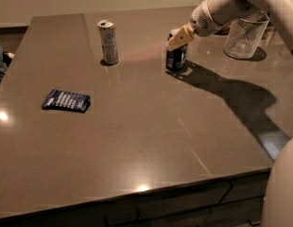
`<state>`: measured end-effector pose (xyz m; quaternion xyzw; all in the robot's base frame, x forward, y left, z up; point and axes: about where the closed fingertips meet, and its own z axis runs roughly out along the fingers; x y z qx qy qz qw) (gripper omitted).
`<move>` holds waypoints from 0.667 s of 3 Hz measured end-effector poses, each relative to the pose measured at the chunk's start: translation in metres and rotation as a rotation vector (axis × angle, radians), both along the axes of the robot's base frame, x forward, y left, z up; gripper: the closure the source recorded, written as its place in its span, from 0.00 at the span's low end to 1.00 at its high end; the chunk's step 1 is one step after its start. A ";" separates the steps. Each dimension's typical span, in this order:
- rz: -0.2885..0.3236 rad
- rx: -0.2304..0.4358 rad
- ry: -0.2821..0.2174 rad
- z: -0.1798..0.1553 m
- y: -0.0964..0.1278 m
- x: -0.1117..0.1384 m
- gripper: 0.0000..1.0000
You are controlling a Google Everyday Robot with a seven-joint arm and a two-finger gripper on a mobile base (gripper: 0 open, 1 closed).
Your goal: Move pepsi can near rxbar blueberry
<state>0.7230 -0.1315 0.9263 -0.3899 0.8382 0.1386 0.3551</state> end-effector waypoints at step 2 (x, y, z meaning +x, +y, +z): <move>0.146 0.005 -0.012 0.016 0.035 -0.037 0.92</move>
Offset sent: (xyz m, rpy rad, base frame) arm -0.0690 0.0567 0.0313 -0.0011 -0.0350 0.2462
